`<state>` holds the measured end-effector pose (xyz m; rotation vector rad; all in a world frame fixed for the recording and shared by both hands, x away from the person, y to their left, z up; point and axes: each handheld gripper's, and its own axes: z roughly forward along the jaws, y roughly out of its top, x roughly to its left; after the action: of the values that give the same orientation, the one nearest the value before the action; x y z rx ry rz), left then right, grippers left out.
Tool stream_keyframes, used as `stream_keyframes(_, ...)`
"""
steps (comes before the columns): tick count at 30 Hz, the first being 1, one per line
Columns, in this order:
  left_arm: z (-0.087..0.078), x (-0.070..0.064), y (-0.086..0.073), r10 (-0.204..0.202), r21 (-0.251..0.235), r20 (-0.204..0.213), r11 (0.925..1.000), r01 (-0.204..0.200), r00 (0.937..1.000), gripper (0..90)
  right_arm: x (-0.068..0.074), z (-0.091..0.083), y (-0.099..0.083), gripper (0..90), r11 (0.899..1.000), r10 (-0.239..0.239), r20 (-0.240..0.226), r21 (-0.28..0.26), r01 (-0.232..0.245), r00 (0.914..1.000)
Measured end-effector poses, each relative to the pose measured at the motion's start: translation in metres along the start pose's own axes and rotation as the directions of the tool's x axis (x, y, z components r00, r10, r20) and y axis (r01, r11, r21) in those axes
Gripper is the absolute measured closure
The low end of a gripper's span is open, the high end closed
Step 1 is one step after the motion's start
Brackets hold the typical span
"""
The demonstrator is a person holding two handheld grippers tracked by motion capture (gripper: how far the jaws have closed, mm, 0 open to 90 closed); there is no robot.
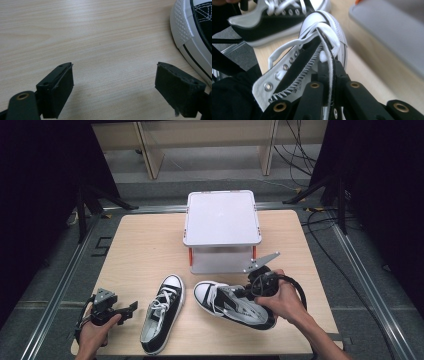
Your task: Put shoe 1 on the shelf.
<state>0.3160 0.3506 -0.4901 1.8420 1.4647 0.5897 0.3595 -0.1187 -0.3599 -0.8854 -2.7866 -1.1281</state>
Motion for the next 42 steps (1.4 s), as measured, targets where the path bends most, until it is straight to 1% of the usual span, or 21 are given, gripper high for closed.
stream_keyframes(3,-0.001,0.0,0.001,-0.002,0.002,0.003,1.0,0.002,1.0,14.9,0.002,-0.011,0.02,88.5,0.999,-0.015,-0.002,-0.033,0.015,0.9999)
stream_keyframes(6,0.0,0.001,0.0,-0.013,-0.011,0.003,0.9999,0.013,0.9999,14.9,0.004,-0.022,0.039,88.5,0.996,-0.027,0.029,-0.082,0.03,0.9992)
stream_keyframes(7,0.0,0.001,0.0,-0.015,-0.013,0.006,0.9998,0.015,0.9999,14.9,0.003,-0.024,0.045,88.4,0.994,-0.048,0.027,-0.097,0.05,0.9985)
stream_keyframes(12,0.001,0.001,0.0,-0.017,-0.013,0.016,0.9998,0.017,0.9997,14.9,0.001,-0.042,0.078,88.5,0.986,-0.052,0.051,-0.156,0.059,0.9974)
stream_keyframes(13,0.0,0.001,0.0,-0.016,-0.009,0.004,0.9998,0.016,0.9999,14.8,0.0,-0.045,0.085,88.5,0.983,-0.053,0.054,-0.171,0.061,0.9971)
stream_keyframes(16,-0.001,0.001,0.0,-0.018,-0.01,0.007,0.9998,0.018,0.9998,14.9,-0.008,-0.049,0.105,88.5,0.979,-0.03,0.057,-0.201,0.041,0.9979)
stream_keyframes(20,-0.001,0.001,0.001,-0.015,-0.013,0.002,0.9998,0.015,0.9999,14.9,-0.023,-0.049,0.128,88.5,0.975,0.016,0.084,-0.222,0.003,0.9963)
stream_keyframes(24,0.0,0.001,0.001,-0.014,-0.009,0.002,0.9999,0.014,0.9999,14.9,-0.04,-0.046,0.146,88.5,0.971,0.075,0.128,-0.236,-0.043,0.989)
stream_keyframes(25,0.0,0.0,0.001,-0.013,-0.01,0.001,0.9999,0.013,0.9999,14.9,-0.045,-0.045,0.151,88.5,0.968,0.094,0.136,-0.245,-0.058,0.9863)
stream_keyframes(26,-0.001,0.0,0.001,-0.011,-0.012,0.004,0.9999,0.011,0.9999,14.9,-0.055,-0.043,0.158,88.4,0.961,0.138,0.146,-0.26,-0.097,0.9797)
stream_keyframes(27,0.0,0.0,0.0,-0.014,-0.018,0.016,0.9997,0.014,0.9998,14.9,-0.055,-0.043,0.158,88.4,0.961,0.138,0.146,-0.26,-0.097,0.9797)
stream_keyframes(29,-0.001,0.0,0.001,-0.009,-0.007,0.007,0.9999,0.009,0.9999,14.9,-0.065,-0.041,0.166,88.5,0.955,0.176,0.158,-0.267,-0.129,0.9716)
stream_keyframes(32,0.0,0.0,0.0,-0.011,-0.018,0.017,0.9998,0.011,0.9998,14.9,-0.081,-0.034,0.177,88.4,0.937,0.241,0.167,-0.298,-0.184,0.956)
stream_keyframes(33,-0.001,0.0,0.001,-0.008,-0.011,0.012,0.9999,0.008,0.9999,14.9,-0.085,-0.031,0.18,88.4,0.928,0.278,0.17,-0.3,-0.219,0.9453)
stream_keyframes(34,-0.001,0.0,0.001,-0.009,-0.014,0.012,0.9999,0.009,0.9999,14.9,-0.094,-0.025,0.187,88.4,0.914,0.318,0.189,-0.321,-0.248,0.9289)
stream_keyframes(35,0.0,0.0,0.001,-0.011,-0.021,0.018,0.9997,0.011,0.9998,14.9,-0.094,-0.025,0.187,88.4,0.914,0.318,0.189,-0.321,-0.248,0.9289)
stream_keyframes(37,-0.001,-0.001,0.001,-0.011,-0.017,0.013,0.9998,0.011,0.9999,14.9,-0.103,-0.019,0.191,88.4,0.892,0.371,0.197,-0.346,-0.29,0.9075)
stream_keyframes(38,-0.002,0.0,0.001,-0.005,-0.011,0.013,0.9999,0.005,0.9999,14.9,-0.107,-0.017,0.193,88.4,0.879,0.408,0.195,-0.349,-0.326,0.8918)
stream_keyframes(39,-0.002,-0.001,0.001,-0.007,-0.015,0.014,0.9999,0.007,0.9999,14.9,-0.111,-0.015,0.195,88.3,0.873,0.414,0.202,-0.363,-0.324,0.8877)
stream_keyframes(40,-0.002,-0.001,0.002,-0.014,-0.02,0.019,0.9997,0.014,0.9997,14.9,-0.113,-0.012,0.198,88.3,0.863,0.438,0.203,-0.369,-0.346,0.8758)
stream_keyframes(42,-0.002,-0.001,0.002,-0.009,-0.021,0.016,0.9997,0.01,0.9998,14.9,-0.119,-0.007,0.2,88.3,0.846,0.467,0.207,-0.386,-0.367,0.8594)
